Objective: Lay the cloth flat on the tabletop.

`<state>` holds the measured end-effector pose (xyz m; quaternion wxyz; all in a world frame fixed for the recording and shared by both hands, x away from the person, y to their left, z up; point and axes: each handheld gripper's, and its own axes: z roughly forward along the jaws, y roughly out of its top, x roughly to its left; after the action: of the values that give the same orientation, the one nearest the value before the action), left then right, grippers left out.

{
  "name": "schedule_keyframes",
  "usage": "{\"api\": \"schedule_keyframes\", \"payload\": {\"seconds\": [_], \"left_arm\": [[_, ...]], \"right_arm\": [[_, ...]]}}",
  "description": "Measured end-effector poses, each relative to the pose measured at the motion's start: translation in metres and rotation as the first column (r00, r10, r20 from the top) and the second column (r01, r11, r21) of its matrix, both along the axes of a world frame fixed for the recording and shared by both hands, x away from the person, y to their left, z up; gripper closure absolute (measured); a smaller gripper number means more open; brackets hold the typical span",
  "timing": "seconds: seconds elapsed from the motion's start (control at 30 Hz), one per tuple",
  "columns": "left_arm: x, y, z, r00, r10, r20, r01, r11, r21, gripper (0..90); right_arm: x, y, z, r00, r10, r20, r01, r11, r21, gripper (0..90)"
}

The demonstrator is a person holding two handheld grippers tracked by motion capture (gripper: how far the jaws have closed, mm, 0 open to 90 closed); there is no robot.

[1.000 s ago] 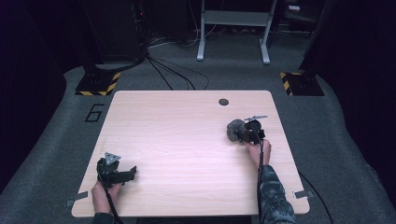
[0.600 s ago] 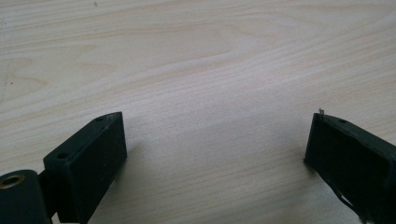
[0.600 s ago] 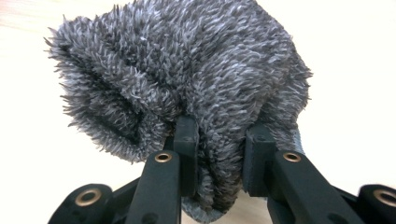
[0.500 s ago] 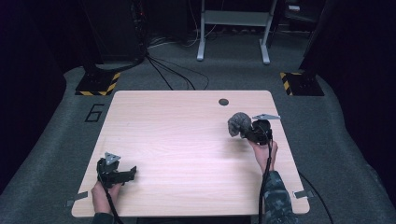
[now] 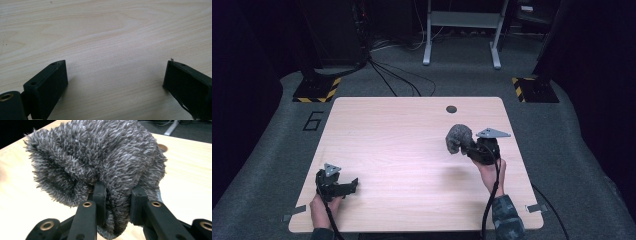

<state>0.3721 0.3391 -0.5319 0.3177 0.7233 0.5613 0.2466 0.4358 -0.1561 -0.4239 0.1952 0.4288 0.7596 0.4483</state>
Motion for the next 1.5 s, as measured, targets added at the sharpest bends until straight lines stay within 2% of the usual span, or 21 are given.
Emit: {"api": "schedule_keyframes", "payload": {"seconds": [0.37,0.63,0.87,1.07,1.17,1.23,1.3,1.33,1.37,1.4,1.5], "left_arm": [[0.000,0.000,0.000,1.0000,-0.002,-0.002,0.002,1.0000,0.003,5.0],[0.000,0.001,0.001,1.0000,-0.006,-0.008,0.006,1.0000,0.007,5.1],[0.000,0.001,0.000,1.0000,-0.006,-0.007,0.007,0.9999,0.008,5.1],[0.000,0.001,0.000,1.0000,-0.006,-0.007,0.007,0.9999,0.008,5.1],[0.000,0.001,0.000,1.0000,-0.006,-0.006,0.006,0.9999,0.009,5.1],[0.000,0.001,0.000,1.0000,-0.007,-0.007,0.007,0.9999,0.009,5.1],[0.000,0.001,0.000,1.0000,-0.006,-0.006,0.006,0.9999,0.008,5.0],[0.000,0.001,0.001,1.0000,-0.007,-0.007,0.007,0.9999,0.008,5.0],[0.000,0.001,0.000,1.0000,-0.006,-0.006,0.006,0.9999,0.008,5.0],[0.000,0.001,0.000,1.0000,-0.006,-0.007,0.006,1.0000,0.007,5.0],[0.000,0.001,0.001,1.0000,-0.005,-0.008,0.005,1.0000,0.008,5.0]], "right_arm": [[-0.022,0.038,-0.010,0.9933,0.115,-0.012,-0.115,0.993,-0.014,71.6],[-0.036,0.059,-0.024,0.9845,0.173,-0.030,-0.172,0.985,0.021,71.4],[-0.049,0.076,-0.036,0.9749,0.211,-0.072,-0.208,0.977,0.047,71.0],[-0.058,0.092,-0.050,0.9683,0.231,-0.095,-0.232,0.973,0.004,70.1],[-0.061,0.099,-0.061,0.9661,0.227,-0.124,-0.231,0.973,-0.026,68.8],[-0.061,0.105,-0.072,0.9640,0.221,-0.148,-0.234,0.969,-0.080,63.7],[-0.062,0.109,-0.080,0.9614,0.216,-0.170,-0.237,0.965,-0.115,50.3],[-0.064,0.110,-0.081,0.9623,0.208,-0.174,-0.229,0.967,-0.108,42.9],[-0.064,0.109,-0.080,0.9639,0.217,-0.155,-0.235,0.965,-0.114,38.6],[-0.066,0.107,-0.077,0.9645,0.216,-0.152,-0.233,0.967,-0.104,30.5],[-0.070,0.099,-0.068,0.9682,0.214,-0.129,-0.225,0.971,-0.079,21.9]]}}
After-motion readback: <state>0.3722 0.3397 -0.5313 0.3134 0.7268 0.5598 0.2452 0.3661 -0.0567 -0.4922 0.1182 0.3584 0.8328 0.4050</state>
